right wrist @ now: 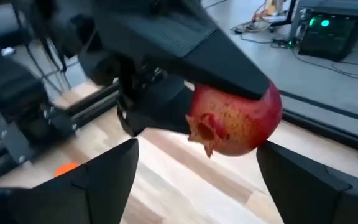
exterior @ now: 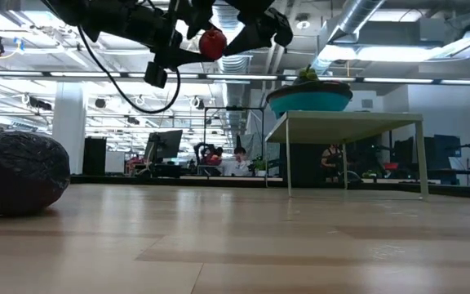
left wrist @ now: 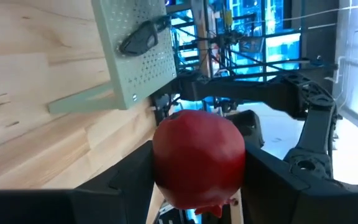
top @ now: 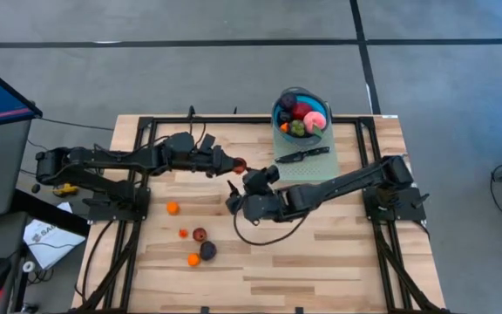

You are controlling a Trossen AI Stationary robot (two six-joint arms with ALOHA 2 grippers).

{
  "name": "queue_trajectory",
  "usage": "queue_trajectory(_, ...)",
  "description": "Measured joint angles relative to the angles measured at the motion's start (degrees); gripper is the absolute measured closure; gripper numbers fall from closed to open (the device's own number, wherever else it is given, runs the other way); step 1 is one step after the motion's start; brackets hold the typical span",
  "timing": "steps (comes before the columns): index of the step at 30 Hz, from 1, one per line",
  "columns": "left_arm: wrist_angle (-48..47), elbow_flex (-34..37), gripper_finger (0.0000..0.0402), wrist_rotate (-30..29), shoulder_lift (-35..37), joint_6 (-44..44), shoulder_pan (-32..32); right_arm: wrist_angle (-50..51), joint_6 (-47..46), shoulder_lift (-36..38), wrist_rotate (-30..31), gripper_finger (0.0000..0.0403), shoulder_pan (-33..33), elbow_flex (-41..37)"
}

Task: Pick & Place Fruit
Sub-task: Put the top red pomegranate into the blue strainer bowl on the shelf

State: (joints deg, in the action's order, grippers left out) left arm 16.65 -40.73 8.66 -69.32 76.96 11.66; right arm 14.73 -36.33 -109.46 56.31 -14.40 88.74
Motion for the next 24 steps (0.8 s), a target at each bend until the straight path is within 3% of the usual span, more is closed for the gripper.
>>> queue_trajectory(24, 1.4, 0.0, 0.0199, -1.2, -0.1, -1.5, -3.0, 0.9, -9.2, 0.2, 2.2, 0.0104, 1.4, 1.0)
